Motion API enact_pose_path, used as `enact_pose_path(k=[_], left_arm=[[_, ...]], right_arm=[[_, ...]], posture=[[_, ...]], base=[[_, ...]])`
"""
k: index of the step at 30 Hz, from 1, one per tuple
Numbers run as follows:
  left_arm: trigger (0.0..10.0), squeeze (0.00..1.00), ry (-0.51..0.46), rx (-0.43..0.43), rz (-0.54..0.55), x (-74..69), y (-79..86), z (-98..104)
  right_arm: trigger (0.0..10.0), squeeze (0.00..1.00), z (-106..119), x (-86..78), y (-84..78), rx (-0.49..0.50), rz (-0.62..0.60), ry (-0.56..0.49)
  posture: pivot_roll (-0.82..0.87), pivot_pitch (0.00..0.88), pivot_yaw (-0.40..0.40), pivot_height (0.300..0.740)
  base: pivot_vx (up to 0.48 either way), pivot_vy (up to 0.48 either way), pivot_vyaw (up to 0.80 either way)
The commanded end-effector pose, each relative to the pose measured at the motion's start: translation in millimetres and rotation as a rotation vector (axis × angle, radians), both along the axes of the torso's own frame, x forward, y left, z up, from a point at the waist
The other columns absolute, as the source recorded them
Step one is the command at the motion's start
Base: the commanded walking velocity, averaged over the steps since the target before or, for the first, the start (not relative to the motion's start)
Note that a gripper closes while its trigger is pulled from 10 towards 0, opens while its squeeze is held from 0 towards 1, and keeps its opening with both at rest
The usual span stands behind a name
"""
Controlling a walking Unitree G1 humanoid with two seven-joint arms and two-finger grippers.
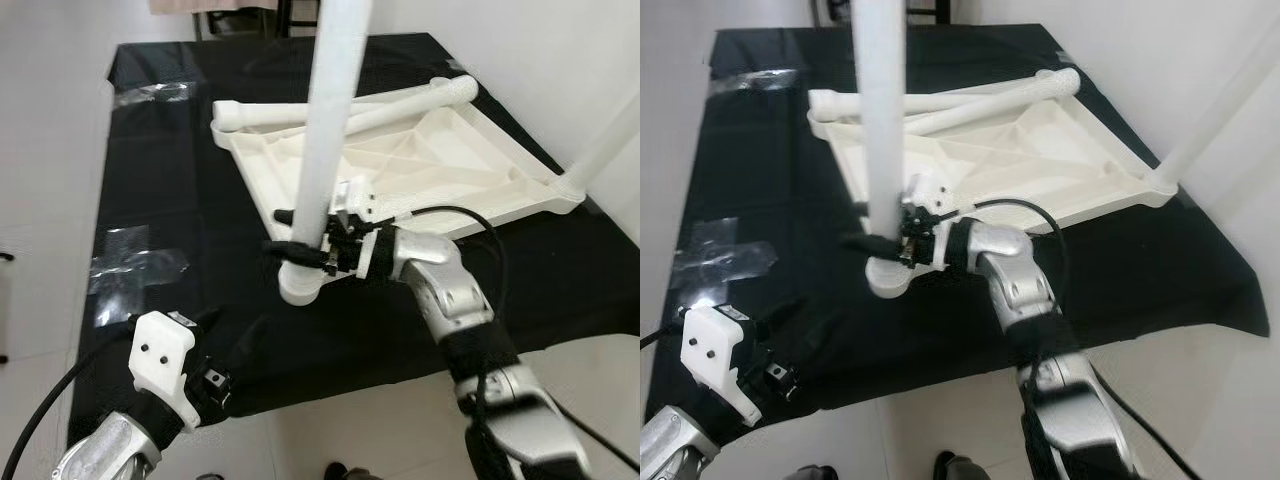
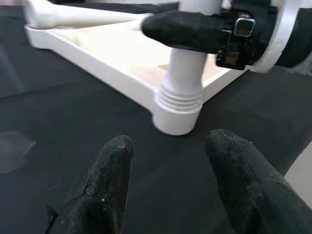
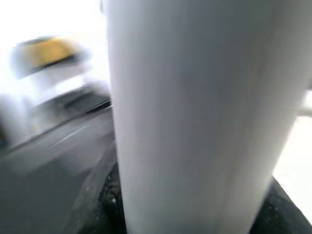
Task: Building children table
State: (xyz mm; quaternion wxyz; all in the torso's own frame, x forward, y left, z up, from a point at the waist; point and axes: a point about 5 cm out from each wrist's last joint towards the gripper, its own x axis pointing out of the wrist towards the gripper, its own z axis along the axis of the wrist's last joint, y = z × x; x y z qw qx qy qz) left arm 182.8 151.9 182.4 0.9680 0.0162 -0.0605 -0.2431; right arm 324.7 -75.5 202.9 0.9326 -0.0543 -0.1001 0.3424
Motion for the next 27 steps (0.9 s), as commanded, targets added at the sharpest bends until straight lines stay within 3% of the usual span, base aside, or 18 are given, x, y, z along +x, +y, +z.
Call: enact_pose_path(k=[1,4,11,12,13,14,16,17,18,20,22,23,24,27], left_arm=[[10.0,0.0,0.023,0.007,-0.014,-1.7,-0.8,-2.9],[10.0,0.0,0.025,0.007,-0.018,-1.7,-1.9,-3.4],[10.0,0.0,0.024,0.005,-0.019,-0.9,-2.7,-3.4],[10.0,0.0,0.023,0.004,-0.018,-0.3,-2.7,-3.3],[10.0,0.0,0.022,0.004,-0.016,0.4,-2.5,-3.5],[10.0,0.0,0.021,0.004,-0.015,0.9,-2.1,-3.5],[10.0,0.0,0.021,0.004,-0.015,0.9,-2.1,-3.5],[10.0,0.0,0.02,0.005,-0.013,1.6,-1.7,-3.4],[10.0,0.0,0.02,0.005,-0.013,1.6,-1.7,-3.4],[10.0,0.0,0.015,0.009,-0.009,3.6,-0.6,-3.3],[10.0,0.0,0.014,0.011,-0.008,4.2,-0.3,-3.3],[10.0,0.0,0.012,0.012,-0.007,4.6,-0.4,-3.3],[10.0,0.0,0.012,0.012,-0.007,4.6,-0.4,-3.3],[10.0,0.0,0.008,0.014,-0.001,4.6,-0.1,-2.9]], right_arm=[[0.0,0.0,-31.6,-6.2,-22.1,-0.107,-0.192,0.112],[0.0,0.0,-45.4,-24.2,-1.7,-0.125,-0.064,0.143],[0.0,0.0,-41.5,-20.0,3.4,-0.127,-0.039,0.136],[3.8,0.0,-36.2,-15.5,7.3,-0.117,-0.023,0.123],[10.0,0.0,-26.9,-12.2,13.2,-0.077,0.023,0.092],[10.0,0.64,-18.2,-10.3,18.5,-0.043,0.1,0.071],[10.0,0.64,-18.2,-10.3,18.5,-0.043,0.1,0.071],[10.0,1.0,-8.5,-7.6,21.4,0.001,0.174,0.053],[10.0,1.0,-8.5,-7.6,21.4,0.001,0.174,0.053],[10.0,1.0,11.0,-6.2,24.1,0.052,0.336,-0.021],[10.0,1.0,14.9,-5.3,24.0,0.061,0.374,-0.033],[10.0,0.0,16.4,-7.3,25.3,0.027,0.454,-0.046],[10.0,0.0,16.4,-7.3,25.3,0.027,0.454,-0.046],[10.0,0.0,7.1,-12.8,24.7,-0.18,0.746,-0.024]], posture=[[0.13,0.262,-0.115,0.74],[0.12,0.254,-0.107,0.74],[0.12,0.249,-0.112,0.74],[0.12,0.247,-0.114,0.74],[0.12,0.242,-0.114,0.74],[0.12,0.241,-0.113,0.74],[0.12,0.241,-0.113,0.74],[0.13,0.238,-0.111,0.74],[0.13,0.238,-0.111,0.74],[0.13,0.227,-0.114,0.74],[0.13,0.227,-0.114,0.74],[0.14,0.226,-0.117,0.74],[0.14,0.226,-0.117,0.74],[0.15,0.217,-0.117,0.74]], base=[[0.0,0.0,0.0],[0.0,0.0,0.0],[0.0,0.0,0.0],[0.0,0.0,0.0],[0.0,0.0,0.0],[0.0,0.0,0.0],[0.0,0.0,0.0],[0.0,0.0,0.0],[0.0,0.0,0.0],[0.0,0.0,0.0],[0.0,0.0,0.0],[0.0,0.0,0.0],[0.0,0.0,0.0],[0.0,0.0,0.0]])
